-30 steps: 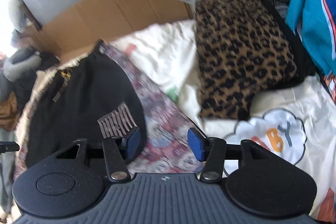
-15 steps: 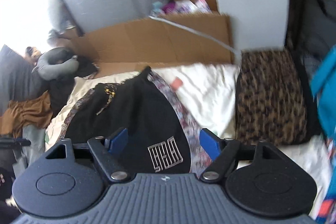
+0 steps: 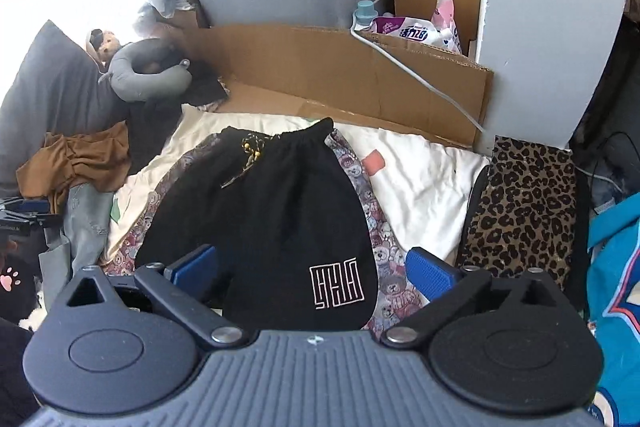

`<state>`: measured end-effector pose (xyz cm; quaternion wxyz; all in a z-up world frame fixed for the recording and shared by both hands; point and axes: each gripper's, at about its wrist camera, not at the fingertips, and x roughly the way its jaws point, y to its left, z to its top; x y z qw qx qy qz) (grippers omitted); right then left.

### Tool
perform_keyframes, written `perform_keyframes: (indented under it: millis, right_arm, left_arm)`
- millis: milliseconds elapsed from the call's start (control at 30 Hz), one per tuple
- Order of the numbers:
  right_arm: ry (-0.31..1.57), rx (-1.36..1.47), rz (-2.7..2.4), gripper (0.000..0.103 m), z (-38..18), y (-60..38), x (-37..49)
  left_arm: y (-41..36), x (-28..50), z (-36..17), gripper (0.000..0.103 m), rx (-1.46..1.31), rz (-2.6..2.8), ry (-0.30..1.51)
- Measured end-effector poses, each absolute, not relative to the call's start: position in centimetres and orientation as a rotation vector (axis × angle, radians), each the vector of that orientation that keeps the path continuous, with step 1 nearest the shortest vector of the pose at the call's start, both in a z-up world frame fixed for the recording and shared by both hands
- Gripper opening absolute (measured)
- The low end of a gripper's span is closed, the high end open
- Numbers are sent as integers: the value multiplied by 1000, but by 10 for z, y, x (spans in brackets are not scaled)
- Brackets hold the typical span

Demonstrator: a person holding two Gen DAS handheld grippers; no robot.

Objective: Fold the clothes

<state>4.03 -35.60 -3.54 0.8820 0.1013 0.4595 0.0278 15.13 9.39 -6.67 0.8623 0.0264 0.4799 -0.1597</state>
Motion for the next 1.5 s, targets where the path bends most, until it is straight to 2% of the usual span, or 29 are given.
perform_keyframes:
  millis: [200, 533, 900, 1033, 1267, 1433, 1500]
  right_arm:
    - [951, 302, -12, 103, -38, -338, 25]
    - [918, 369, 6, 103, -55, -284, 3]
    - [882, 345, 10, 103, -120, -218, -4]
    - [898, 432, 31, 99, -159, -205, -3]
    - [938, 520, 15, 77, -222, -188, -1]
    - [999, 519, 36, 68, -253, -179, 3]
    - [1020, 518, 46, 65, -263, -175, 6]
  left_arm:
    - [113, 142, -62, 103, 24, -399, 1045]
    - [152, 127, -62, 103, 2, -375, 1037]
    - [207, 131, -100, 102, -14, -267, 1062]
    - [221, 133, -124, 95, -29, -265, 1068]
    - [239, 133, -171, 82, -60, -266, 1116]
    - [245, 132, -213, 69, -101, -248, 1176]
    - [246, 129, -230, 67, -137, -230, 1195]
